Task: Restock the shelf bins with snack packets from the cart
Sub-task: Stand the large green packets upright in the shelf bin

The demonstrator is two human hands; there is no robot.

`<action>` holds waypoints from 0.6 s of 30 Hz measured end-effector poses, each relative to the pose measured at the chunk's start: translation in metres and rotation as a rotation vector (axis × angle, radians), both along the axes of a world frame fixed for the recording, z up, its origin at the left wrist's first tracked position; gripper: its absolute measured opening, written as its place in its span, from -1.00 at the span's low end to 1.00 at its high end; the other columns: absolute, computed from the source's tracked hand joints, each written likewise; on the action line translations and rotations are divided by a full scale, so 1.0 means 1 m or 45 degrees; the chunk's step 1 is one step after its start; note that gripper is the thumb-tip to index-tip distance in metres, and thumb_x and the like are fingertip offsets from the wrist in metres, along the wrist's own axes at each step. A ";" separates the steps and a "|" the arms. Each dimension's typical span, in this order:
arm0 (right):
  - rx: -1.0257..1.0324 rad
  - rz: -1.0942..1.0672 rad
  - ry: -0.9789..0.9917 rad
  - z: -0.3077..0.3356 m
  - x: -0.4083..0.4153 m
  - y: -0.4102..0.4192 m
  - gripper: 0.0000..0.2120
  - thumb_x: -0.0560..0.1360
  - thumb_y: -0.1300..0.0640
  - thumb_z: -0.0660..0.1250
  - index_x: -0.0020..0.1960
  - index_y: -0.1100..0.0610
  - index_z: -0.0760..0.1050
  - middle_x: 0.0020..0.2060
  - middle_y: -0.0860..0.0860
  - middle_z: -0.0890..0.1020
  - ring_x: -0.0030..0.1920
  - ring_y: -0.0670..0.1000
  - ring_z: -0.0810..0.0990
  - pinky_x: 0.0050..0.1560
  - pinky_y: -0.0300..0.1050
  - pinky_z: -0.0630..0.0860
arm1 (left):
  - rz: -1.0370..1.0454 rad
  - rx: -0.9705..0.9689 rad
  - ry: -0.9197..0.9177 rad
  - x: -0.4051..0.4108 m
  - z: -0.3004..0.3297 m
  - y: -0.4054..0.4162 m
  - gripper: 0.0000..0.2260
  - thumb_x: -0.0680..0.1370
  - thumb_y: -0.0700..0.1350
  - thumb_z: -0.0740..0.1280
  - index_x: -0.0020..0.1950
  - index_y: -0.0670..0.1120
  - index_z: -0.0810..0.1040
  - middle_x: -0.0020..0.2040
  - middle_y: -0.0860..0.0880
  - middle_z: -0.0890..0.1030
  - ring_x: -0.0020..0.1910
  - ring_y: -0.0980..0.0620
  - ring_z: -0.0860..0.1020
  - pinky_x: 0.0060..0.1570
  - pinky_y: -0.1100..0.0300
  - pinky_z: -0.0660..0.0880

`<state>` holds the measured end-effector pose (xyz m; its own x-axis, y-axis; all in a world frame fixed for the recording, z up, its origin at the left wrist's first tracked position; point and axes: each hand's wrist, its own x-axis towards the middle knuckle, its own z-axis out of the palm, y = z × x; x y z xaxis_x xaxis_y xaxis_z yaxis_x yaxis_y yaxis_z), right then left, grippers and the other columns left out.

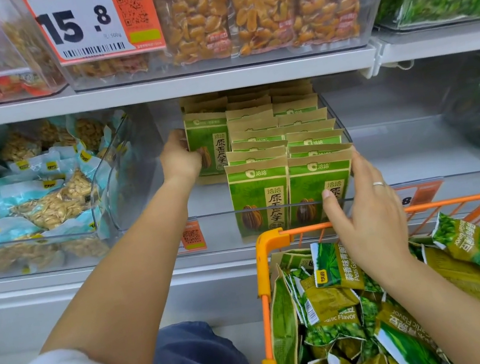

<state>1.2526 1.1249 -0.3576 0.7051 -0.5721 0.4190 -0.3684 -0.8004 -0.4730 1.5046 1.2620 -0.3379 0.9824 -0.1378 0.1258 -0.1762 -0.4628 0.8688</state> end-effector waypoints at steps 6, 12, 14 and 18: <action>0.018 0.017 0.001 0.000 0.000 0.000 -0.40 0.56 -0.10 0.15 0.52 0.09 0.12 0.43 0.05 0.36 0.31 0.11 0.43 0.28 0.07 0.34 | -0.089 0.156 0.098 0.000 -0.005 -0.003 -0.65 0.51 -0.30 0.30 0.28 -0.20 0.39 0.17 -0.16 0.56 0.16 -0.15 0.51 -0.06 0.17 0.38; 0.369 0.088 -0.038 0.023 -0.007 -0.002 -0.29 0.55 -0.15 0.22 0.56 -0.02 -0.05 0.48 0.00 0.28 0.42 0.06 0.32 0.30 0.05 0.32 | 0.144 -0.249 0.045 -0.005 0.011 0.015 -0.55 0.45 -0.32 0.31 0.35 -0.16 0.41 0.21 -0.10 0.53 0.23 -0.11 0.50 0.16 0.14 0.45; 0.538 0.080 -0.067 0.043 -0.011 -0.009 -0.29 0.54 -0.12 0.26 0.56 0.00 -0.01 0.49 0.00 0.25 0.44 0.05 0.29 0.35 0.02 0.28 | 0.173 -0.374 -0.161 -0.022 0.022 0.029 -0.62 0.43 -0.30 0.26 0.25 -0.16 0.49 0.09 -0.05 0.56 0.13 -0.03 0.55 0.18 0.11 0.49; 0.542 0.154 0.099 0.080 -0.038 -0.018 -0.51 0.53 -0.06 0.31 0.41 -0.02 0.31 0.23 -0.04 0.53 0.20 0.02 0.53 0.24 0.05 0.43 | -0.150 -0.455 -0.418 -0.108 0.035 0.044 -0.76 0.45 -0.28 0.23 -0.09 0.02 0.58 -0.15 0.03 0.63 -0.22 0.17 0.59 -0.12 0.20 0.54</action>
